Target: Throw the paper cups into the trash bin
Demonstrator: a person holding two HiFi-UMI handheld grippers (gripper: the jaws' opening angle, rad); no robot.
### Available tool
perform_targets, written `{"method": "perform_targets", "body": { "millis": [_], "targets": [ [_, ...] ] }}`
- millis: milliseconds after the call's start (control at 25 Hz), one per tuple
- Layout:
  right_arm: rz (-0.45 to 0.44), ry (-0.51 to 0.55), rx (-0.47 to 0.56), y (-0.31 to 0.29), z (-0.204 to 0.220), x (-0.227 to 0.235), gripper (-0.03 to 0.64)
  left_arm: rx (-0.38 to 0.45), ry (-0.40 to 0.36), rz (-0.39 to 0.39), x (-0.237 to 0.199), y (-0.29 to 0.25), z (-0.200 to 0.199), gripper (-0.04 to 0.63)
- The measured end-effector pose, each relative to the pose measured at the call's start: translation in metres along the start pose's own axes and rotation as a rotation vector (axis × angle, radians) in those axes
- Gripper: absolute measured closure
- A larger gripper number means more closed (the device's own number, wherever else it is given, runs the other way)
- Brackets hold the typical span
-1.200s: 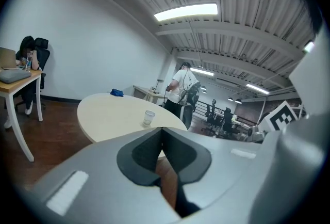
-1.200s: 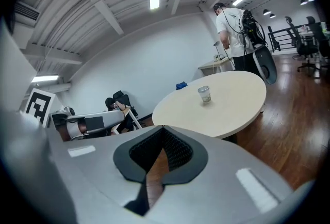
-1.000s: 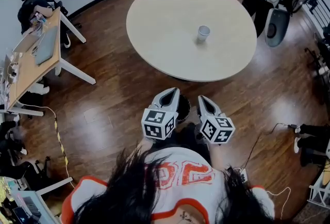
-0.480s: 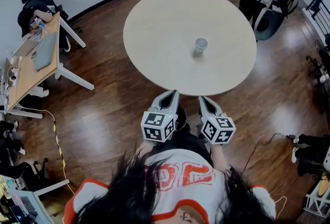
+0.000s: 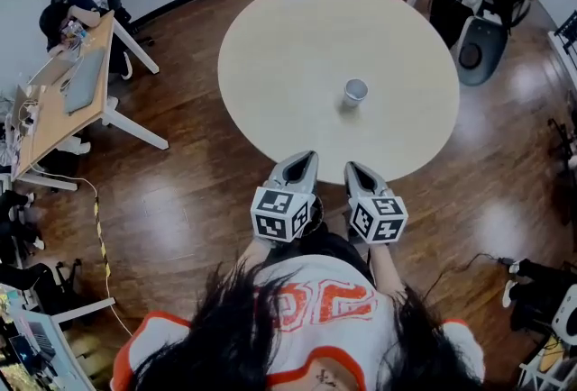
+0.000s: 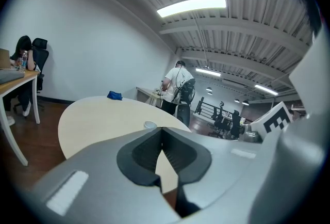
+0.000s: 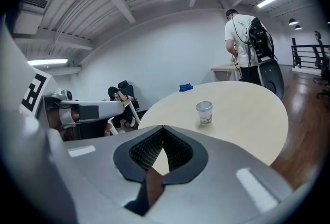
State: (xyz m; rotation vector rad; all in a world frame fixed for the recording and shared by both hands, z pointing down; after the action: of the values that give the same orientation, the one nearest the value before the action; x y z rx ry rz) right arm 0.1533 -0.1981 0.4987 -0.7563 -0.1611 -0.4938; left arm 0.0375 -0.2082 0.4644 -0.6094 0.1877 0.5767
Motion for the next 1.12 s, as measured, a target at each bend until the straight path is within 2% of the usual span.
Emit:
{"method": "perform_targets", "body": {
  "millis": [160, 400, 680, 760, 880, 1120],
  "targets": [
    [0.001, 0.031, -0.017, -0.019, -0.013, 0.018, 0.615, 0.008, -0.005, -0.018, -0.004, -0.014, -0.013, 0.595],
    [0.034, 0.089, -0.028, -0.048, -0.037, 0.049, 0.615, 0.022, -0.028, -0.087, -0.013, -0.032, -0.027, 0.595],
    [0.099, 0.265, -0.071, -0.085, -0.063, 0.084, 0.614, 0.024, 0.027, -0.012, -0.003, -0.058, -0.028, 0.595],
    [0.115, 0.333, -0.093, -0.097, -0.07, 0.09, 0.614, 0.007, 0.017, -0.02, -0.001, -0.062, -0.025, 0.595],
    [0.119, 0.418, -0.132, -0.115, -0.08, 0.095, 0.56, -0.013, 0.014, -0.037, -0.001, -0.062, -0.02, 0.595],
    [0.128, 0.519, -0.187, -0.142, -0.096, 0.11, 0.552, -0.03, 0.038, -0.056, -0.001, -0.058, -0.009, 0.595]
  ]
}}
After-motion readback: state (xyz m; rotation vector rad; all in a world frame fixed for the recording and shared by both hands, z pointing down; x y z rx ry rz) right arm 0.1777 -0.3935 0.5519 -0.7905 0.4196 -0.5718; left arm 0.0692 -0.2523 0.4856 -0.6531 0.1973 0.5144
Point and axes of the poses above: the fingertips, and each gripper's own axes: y backward along the fingers, x to its right, z out of its underside, the point moved 3 cm from there along y, backward along the fingers, and after that the axes turned 13 degrees about -x, right-handed, at the moved point
